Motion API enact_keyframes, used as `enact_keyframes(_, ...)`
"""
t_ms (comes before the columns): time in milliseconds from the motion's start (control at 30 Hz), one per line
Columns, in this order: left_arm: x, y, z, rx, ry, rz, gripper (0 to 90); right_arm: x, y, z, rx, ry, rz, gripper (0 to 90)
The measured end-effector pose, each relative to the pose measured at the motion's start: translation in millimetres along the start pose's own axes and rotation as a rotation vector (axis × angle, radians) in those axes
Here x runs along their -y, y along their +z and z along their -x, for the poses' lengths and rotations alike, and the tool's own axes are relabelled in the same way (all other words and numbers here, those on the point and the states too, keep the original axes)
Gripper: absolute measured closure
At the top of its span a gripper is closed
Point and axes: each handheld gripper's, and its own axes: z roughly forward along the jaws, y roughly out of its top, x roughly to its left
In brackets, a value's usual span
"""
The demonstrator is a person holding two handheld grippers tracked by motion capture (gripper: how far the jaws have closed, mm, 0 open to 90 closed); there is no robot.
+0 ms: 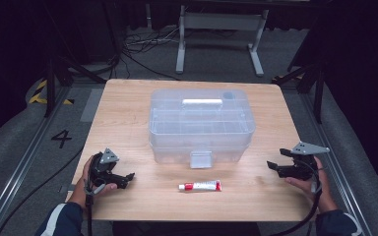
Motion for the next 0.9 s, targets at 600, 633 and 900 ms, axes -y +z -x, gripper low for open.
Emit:
enact_keyframes(600, 0.0, 0.1, 0.0, 0.001, 0.0, 0.001, 0.6, -60.5, -24.6, -22.8, -0.008, -0.136, 0.083, 25.4)
enact_keyframes(633, 0.0, 0.1, 0.0, 0.001, 0.0, 0.0, 0.6, -62.9, -25.3, -23.8, -0.007, -0.141, 0.09, 25.2)
enact_keyframes(900, 0.0, 0.0, 0.0, 0.0, 0.0, 0.0, 0.6, -79.3, -29.5, -30.2, -0.021, -0.17, 0.118, 24.9)
